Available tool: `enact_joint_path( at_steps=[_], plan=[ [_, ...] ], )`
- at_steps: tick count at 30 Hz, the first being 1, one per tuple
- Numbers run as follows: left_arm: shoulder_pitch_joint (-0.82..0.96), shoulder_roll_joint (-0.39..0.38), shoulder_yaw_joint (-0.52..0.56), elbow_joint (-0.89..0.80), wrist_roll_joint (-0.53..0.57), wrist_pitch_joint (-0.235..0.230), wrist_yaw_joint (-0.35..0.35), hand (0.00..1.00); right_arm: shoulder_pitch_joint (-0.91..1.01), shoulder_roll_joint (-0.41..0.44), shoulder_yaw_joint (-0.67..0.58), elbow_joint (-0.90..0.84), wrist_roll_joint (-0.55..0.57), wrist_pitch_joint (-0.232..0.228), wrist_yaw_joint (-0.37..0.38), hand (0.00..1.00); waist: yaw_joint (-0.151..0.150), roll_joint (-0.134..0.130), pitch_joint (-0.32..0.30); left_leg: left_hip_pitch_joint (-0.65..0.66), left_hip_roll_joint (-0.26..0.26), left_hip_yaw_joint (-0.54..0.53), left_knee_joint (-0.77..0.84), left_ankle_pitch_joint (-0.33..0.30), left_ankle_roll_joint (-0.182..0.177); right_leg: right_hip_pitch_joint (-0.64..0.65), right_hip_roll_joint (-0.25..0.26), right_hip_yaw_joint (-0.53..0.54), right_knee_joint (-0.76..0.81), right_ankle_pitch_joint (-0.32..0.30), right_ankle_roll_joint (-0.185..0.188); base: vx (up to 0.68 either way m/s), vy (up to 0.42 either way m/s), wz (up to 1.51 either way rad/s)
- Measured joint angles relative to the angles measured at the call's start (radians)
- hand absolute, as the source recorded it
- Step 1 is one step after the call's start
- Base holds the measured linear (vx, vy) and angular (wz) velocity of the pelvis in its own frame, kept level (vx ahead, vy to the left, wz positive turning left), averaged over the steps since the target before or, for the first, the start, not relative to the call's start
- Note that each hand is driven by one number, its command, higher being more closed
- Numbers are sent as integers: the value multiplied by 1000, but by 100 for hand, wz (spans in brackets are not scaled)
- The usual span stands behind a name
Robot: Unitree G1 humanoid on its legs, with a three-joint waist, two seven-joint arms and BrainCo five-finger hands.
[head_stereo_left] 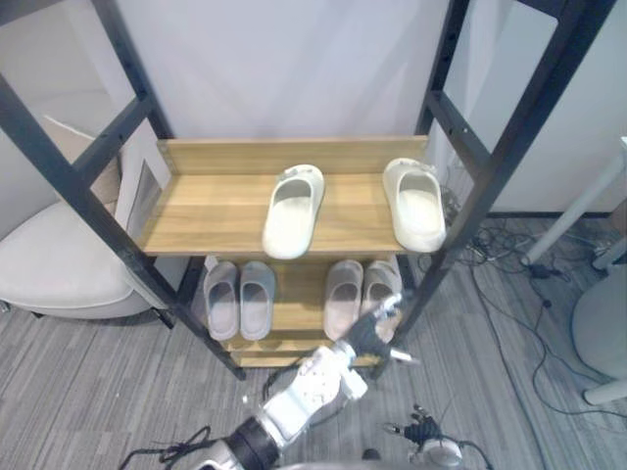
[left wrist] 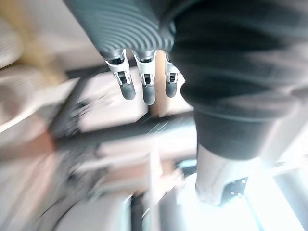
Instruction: Organize the slippers on the shoe rack
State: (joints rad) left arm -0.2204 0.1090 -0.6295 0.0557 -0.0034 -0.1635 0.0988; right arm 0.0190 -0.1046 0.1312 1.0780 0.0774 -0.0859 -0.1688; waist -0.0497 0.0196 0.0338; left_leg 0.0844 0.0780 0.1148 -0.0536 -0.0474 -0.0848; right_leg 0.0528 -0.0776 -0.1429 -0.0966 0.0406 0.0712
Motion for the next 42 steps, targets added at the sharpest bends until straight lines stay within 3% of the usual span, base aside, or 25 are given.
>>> enact_joint_path(
  at_steps=[8,13,18,23,33,42],
  plan=[
    [-80,9,174,-27,22,2,90,0,-4,-5,0,0,-2,12,2,0,0,-1,0,0,-2,2,0,-1,1,-1,-2,0,0,2,0,0,0,0],
    [-191,57,321,-23,62,13,144,0,-6,-5,-2,-2,-32,19,11,0,0,-2,1,0,-2,5,2,0,1,-3,-2,3,0,4,-1,0,0,0],
    [-317,89,416,108,100,32,194,0,-7,-5,-10,-5,-38,19,30,0,-2,-2,1,0,-3,9,2,0,1,-6,-3,7,0,6,0,-4,0,-2],
    [-393,163,440,244,140,67,221,0,0,4,-53,-12,-38,19,45,0,-13,-1,3,-13,-5,14,4,1,3,-18,-3,15,0,12,0,-4,-3,-4],
    [-440,253,444,370,220,92,221,0,12,7,-55,-44,-38,16,55,0,-18,4,32,-15,-10,35,5,-1,6,-37,-8,40,0,19,2,-21,-1,-6],
    [-515,286,441,498,260,119,200,0,9,8,-81,-49,-38,12,69,0,-26,15,40,-32,-14,38,5,-1,7,-54,-9,49,7,21,3,10,-4,-4]
  ],
)
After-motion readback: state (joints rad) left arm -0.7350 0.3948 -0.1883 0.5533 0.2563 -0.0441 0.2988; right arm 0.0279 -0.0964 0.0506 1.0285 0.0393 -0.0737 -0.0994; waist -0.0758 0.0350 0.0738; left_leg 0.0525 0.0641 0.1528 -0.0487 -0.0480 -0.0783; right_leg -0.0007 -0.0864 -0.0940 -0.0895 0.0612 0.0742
